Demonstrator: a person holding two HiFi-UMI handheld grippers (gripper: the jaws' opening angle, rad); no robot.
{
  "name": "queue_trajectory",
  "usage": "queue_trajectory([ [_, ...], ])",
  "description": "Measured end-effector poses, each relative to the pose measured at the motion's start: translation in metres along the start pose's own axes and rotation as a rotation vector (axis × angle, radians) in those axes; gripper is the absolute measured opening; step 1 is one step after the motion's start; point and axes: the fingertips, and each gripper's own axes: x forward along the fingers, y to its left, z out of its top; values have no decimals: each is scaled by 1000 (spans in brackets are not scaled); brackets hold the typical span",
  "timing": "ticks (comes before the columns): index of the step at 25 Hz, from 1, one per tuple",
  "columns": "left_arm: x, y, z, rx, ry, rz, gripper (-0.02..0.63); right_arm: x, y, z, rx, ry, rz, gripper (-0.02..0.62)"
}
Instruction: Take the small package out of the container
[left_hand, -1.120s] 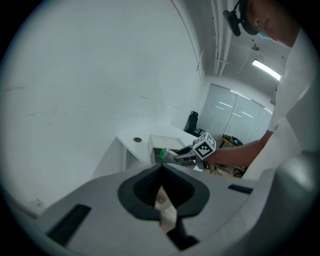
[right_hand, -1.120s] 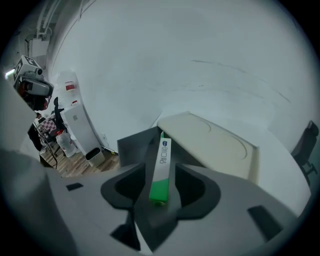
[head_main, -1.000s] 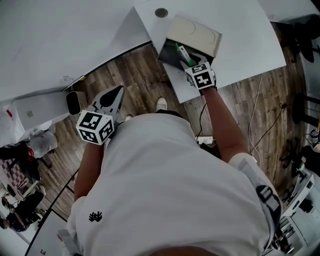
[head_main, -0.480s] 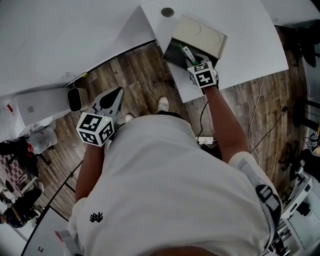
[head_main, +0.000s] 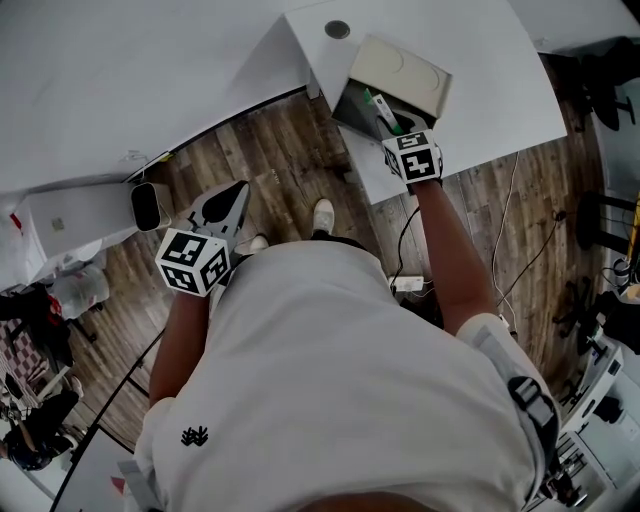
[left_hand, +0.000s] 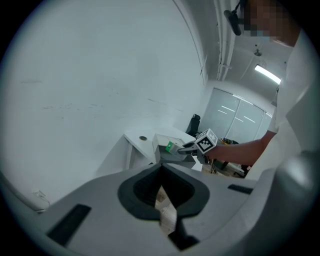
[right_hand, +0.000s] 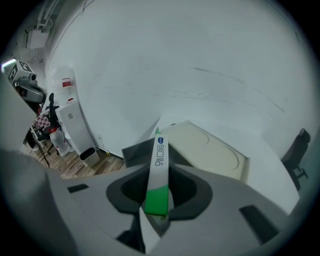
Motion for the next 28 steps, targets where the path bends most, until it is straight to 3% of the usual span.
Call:
queue_trajectory([
  [11,-28,18,-19,35,-3,-100,6,-50,38,11,79,-36,-83,92],
  [17,-46,28,-29,107,5,-143,6,-82,76,10,117,-46,-108,92],
  [23,-67,34,-38,129,-4,-194,6,-112,121,3,139,-55,-132,91],
  [28,-86,39,-55,226,14,-208,6,-131,164,-4,151,-53,-141,91],
])
